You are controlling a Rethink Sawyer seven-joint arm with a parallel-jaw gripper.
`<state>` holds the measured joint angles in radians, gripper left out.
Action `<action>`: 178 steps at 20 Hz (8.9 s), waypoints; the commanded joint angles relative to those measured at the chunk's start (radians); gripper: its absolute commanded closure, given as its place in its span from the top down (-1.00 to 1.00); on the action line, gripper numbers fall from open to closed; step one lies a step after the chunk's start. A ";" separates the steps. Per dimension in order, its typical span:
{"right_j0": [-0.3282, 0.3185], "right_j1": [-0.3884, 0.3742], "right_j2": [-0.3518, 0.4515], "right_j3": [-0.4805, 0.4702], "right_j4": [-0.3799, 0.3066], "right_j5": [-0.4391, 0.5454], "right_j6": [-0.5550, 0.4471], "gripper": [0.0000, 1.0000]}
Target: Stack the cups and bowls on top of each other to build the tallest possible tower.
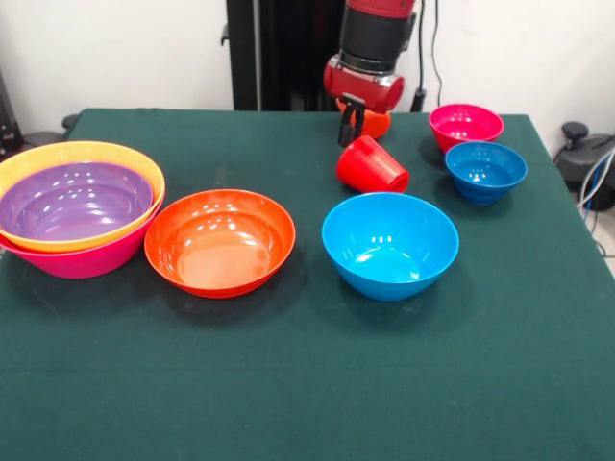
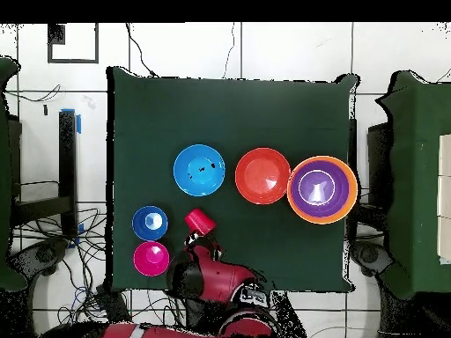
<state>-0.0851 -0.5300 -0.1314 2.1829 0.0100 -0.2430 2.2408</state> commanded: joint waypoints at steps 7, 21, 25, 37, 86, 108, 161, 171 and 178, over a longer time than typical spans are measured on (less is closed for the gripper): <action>-0.025 0.026 0.048 -0.049 -0.045 0.013 0.096 1.00; -0.357 -0.014 0.337 0.053 -0.338 -0.077 0.120 1.00; -0.563 -0.059 0.479 0.135 -0.492 -0.026 0.090 1.00; -1.138 -0.093 0.903 0.305 -0.633 0.295 -0.118 1.00; -1.355 0.470 1.001 -0.039 -1.230 0.273 -0.055 1.00; -1.314 0.448 0.943 -0.104 -1.358 0.170 0.040 1.00; -1.071 0.496 0.840 -0.252 -1.305 -0.261 0.131 1.00; -1.032 0.501 0.804 -0.298 -1.312 -0.323 0.129 1.00; -1.028 0.467 0.773 -0.265 -1.296 -0.297 0.151 1.00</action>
<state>-1.1630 -0.0763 0.7168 2.0343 -1.2825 -0.5706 2.2408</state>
